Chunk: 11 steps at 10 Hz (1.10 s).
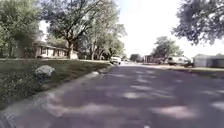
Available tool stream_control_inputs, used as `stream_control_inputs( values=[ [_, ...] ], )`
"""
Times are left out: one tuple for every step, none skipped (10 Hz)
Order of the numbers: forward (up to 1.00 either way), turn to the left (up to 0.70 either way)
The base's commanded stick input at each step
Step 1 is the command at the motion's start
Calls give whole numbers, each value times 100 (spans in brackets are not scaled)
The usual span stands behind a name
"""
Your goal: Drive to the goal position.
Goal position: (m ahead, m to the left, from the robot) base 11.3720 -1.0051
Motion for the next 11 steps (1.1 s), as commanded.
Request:
stream_control_inputs(
  values=[
    [100,0],
    [100,0],
    [100,0],
    [100,0],
    [100,0],
    [100,0],
    [100,-6],
    [100,-30],
    [100,-15],
    [100,0],
    [100,0]
  ],
)
